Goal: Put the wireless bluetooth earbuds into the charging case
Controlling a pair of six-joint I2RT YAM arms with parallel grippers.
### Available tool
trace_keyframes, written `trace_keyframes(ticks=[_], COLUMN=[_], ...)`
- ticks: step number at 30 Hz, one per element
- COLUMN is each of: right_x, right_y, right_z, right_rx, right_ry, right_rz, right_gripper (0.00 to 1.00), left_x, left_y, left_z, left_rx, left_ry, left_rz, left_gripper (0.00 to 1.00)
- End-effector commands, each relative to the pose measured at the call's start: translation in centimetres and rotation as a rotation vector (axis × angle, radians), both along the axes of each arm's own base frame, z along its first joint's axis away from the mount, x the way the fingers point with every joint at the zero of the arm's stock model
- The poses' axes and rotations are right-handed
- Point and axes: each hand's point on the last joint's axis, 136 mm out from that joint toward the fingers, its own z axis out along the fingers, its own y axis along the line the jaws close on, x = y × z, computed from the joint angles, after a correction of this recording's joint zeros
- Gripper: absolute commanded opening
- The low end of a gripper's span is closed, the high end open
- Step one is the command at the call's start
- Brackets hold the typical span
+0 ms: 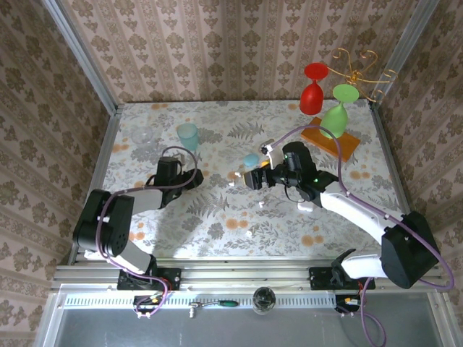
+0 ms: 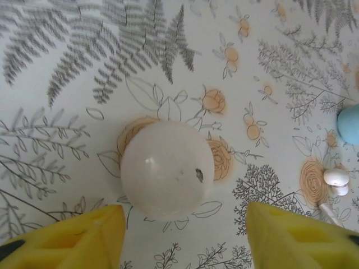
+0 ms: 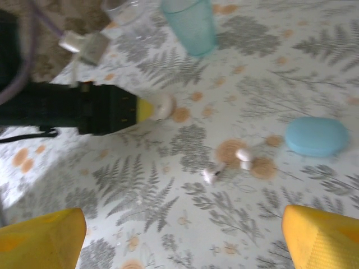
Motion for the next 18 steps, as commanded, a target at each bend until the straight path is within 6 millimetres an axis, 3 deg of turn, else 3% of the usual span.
trace_keyframes(ticks=[1,7,10,12,14,18], right_x=[1.6,1.5,0.5,-0.2,-1.2,-3.0], right_y=[-4.5,-12.6,-16.1,-18.1,-20.1,-22.6], right_z=[-0.4,-2.8,-4.4,-5.5,-6.8,-8.9], right_rx=[-0.056,-0.087,-0.045,-0.001,0.039,0.11], right_ry=[0.025,0.156,0.249,0.313,0.388,0.508], right_rz=[-0.243,-0.608,-0.75,-0.831,-0.915,-1.017], right_gripper=[0.91,0.9,0.89,0.89,0.89,0.88], left_x=[0.3,0.5,0.4,-0.9,-2.7,-5.3], left_y=[0.9,-0.5,-3.7,-7.7,-11.4,-16.7], left_z=[1.7,5.4,8.1,9.3,9.8,10.1], left_rx=[0.048,0.185,0.309,0.371,0.422,0.407], left_ry=[-0.058,-0.256,-0.45,-0.586,-0.708,-0.84], left_rz=[0.016,-0.101,-0.295,-0.494,-0.704,-0.973], left_gripper=[0.67,0.84,0.87,0.85,0.86,0.85])
